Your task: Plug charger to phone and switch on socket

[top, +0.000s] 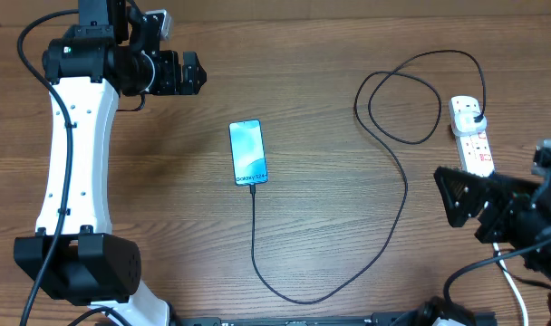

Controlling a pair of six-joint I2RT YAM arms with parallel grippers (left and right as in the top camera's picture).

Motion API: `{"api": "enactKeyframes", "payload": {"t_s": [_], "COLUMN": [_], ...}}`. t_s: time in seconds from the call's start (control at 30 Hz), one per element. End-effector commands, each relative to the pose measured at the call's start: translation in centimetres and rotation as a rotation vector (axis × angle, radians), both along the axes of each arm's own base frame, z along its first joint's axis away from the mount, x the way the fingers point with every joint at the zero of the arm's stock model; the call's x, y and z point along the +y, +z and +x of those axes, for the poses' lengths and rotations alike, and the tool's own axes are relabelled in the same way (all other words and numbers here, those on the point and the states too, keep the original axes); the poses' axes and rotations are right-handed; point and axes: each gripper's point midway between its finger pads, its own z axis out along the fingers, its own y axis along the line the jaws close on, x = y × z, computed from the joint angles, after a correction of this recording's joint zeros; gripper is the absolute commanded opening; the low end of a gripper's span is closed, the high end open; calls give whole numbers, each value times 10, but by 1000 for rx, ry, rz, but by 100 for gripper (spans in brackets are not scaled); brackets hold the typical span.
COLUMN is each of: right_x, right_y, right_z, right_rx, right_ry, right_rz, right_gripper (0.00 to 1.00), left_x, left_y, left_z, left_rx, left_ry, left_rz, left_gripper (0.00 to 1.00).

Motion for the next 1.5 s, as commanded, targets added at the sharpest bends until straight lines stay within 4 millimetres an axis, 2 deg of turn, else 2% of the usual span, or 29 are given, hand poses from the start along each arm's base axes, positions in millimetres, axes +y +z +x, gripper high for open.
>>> {"api": "enactKeyframes", "payload": {"t_s": [0.0,0.2,0.33,0.63,0.87,1.1,1.47], "right_x": [7,14,21,20,21,24,24], "right_y": [0,-17,-32,-75,-99,-124,-162], "right_z": [2,13,21,27,36,38,38], "right_rx": [-62,-151,-270,-508,-662,-760,-745], "right_ry": [56,104,139,128,129,136,130], "right_rz": [-56,-146,-176,-236,-271,-288,-287], "right_gripper": [100,100,100,100,100,100,100], "left_x": [-1,-1,-1,-1,-1,-1,-1], "left_y": [-5,-5,-5,-5,-5,-5,-5], "left_z": [1,1,1,1,1,1,1], "left_rx": [11,11,11,11,11,11,11], "left_ry": [1,1,1,1,1,1,1], "left_rz": [6,6,6,6,6,6,6], "left_gripper": [100,100,100,100,100,100,100]}}
